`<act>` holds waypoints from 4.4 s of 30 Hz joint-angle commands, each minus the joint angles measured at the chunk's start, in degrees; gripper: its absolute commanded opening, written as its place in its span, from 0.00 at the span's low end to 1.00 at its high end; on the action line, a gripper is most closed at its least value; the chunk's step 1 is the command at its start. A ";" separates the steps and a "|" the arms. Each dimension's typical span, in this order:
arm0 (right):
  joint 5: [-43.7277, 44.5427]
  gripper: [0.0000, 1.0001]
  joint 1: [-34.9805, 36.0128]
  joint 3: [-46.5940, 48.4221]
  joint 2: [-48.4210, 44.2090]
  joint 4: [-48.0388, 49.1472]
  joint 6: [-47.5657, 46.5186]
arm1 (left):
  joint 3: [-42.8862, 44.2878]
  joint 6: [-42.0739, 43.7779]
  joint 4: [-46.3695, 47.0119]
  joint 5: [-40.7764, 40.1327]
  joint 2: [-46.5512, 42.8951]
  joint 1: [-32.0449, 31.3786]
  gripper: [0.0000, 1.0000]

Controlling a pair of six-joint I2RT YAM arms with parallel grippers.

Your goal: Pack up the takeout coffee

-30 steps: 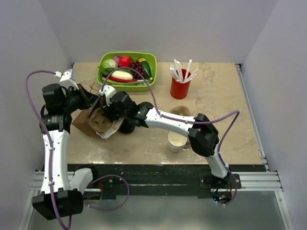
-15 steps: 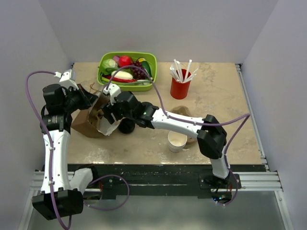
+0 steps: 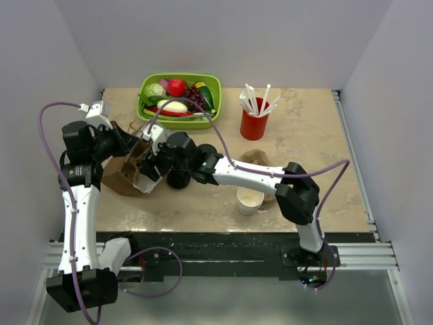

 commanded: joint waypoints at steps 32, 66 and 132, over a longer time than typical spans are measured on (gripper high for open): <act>13.31 0.81 -0.23 -2.69 -6.29 8.90 10.37 | -8.60 -6.57 6.10 -8.22 -8.27 0.40 0.00; 12.42 0.55 1.88 -2.77 11.91 29.03 36.74 | -10.53 -13.07 5.83 -2.77 -10.65 0.32 0.00; 21.48 0.71 2.32 -17.43 -5.84 27.62 19.27 | -9.57 -4.98 0.65 -0.32 -11.26 0.32 0.00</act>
